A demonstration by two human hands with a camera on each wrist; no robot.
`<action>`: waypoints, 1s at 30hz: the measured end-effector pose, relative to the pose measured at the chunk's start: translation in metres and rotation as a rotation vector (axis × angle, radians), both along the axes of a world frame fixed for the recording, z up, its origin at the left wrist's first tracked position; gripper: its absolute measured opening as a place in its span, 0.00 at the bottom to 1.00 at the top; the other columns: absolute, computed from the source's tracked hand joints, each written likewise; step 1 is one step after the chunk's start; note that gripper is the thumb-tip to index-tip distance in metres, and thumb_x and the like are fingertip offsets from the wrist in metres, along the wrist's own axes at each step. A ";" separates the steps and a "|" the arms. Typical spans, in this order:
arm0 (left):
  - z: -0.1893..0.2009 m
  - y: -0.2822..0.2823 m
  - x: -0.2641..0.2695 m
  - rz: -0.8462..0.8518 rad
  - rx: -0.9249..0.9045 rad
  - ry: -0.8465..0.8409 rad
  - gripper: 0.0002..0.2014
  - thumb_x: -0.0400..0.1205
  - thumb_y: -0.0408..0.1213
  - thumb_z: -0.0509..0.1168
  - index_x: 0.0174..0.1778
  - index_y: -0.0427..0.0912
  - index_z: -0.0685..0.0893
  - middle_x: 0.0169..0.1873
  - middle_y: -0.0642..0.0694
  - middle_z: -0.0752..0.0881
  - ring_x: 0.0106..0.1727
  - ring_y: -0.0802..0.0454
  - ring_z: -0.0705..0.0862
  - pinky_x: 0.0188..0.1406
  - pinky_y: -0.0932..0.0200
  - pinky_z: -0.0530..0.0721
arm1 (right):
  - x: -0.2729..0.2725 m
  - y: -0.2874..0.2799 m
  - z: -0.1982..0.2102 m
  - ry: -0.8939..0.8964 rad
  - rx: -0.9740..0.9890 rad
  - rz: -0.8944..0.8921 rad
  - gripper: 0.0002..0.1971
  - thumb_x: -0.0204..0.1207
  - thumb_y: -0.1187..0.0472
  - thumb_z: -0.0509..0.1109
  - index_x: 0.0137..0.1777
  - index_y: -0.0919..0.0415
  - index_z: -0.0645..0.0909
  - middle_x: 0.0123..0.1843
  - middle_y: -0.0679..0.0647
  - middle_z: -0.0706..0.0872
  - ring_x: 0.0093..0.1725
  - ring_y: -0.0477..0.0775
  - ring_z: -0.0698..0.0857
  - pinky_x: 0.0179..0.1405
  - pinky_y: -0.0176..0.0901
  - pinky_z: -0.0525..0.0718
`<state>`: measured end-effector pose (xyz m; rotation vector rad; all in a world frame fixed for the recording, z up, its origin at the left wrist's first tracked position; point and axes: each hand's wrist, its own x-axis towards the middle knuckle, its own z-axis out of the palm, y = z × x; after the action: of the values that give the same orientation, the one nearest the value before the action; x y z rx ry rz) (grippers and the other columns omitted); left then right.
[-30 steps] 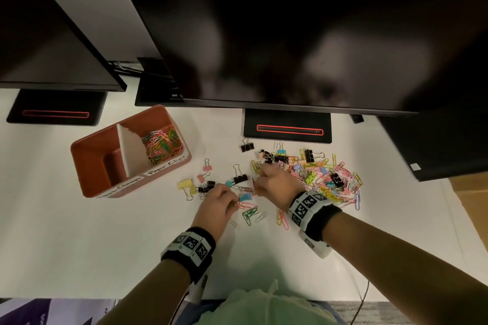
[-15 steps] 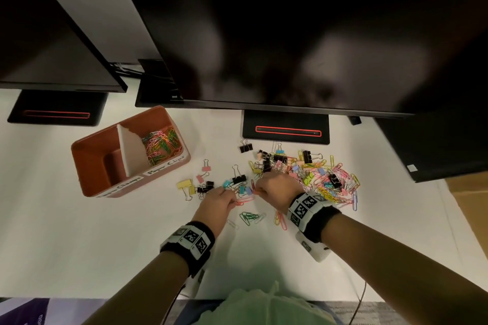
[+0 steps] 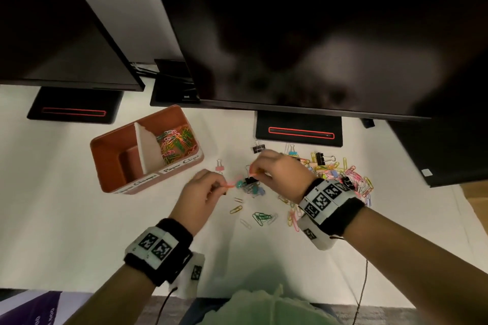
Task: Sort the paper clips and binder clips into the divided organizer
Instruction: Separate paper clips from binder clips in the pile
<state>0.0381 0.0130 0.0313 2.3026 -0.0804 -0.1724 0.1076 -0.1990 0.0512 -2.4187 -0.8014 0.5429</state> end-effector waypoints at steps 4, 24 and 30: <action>0.034 0.058 0.018 0.264 0.044 -0.090 0.04 0.75 0.30 0.70 0.38 0.43 0.82 0.35 0.46 0.82 0.35 0.52 0.79 0.34 0.68 0.72 | 0.022 0.072 0.026 -0.048 0.159 0.075 0.06 0.76 0.62 0.68 0.50 0.59 0.84 0.51 0.56 0.82 0.47 0.59 0.84 0.51 0.54 0.84; -0.022 0.017 -0.018 -0.111 0.042 0.306 0.12 0.77 0.41 0.68 0.56 0.49 0.81 0.46 0.52 0.82 0.40 0.61 0.79 0.43 0.65 0.79 | 0.008 -0.003 -0.035 0.134 -0.206 -0.134 0.13 0.80 0.63 0.63 0.63 0.55 0.78 0.57 0.53 0.84 0.51 0.49 0.82 0.59 0.48 0.82; -0.051 -0.015 -0.019 -0.166 0.192 0.323 0.21 0.78 0.43 0.66 0.66 0.46 0.74 0.61 0.48 0.74 0.57 0.51 0.78 0.60 0.58 0.78 | -0.009 -0.005 -0.051 0.251 -0.229 -0.106 0.17 0.78 0.62 0.66 0.67 0.56 0.76 0.68 0.54 0.79 0.60 0.53 0.81 0.62 0.45 0.80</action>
<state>0.0194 -0.0022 -0.0199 2.4261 -0.0920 -0.6593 0.0991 -0.2041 0.0007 -2.5123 -0.5264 0.9171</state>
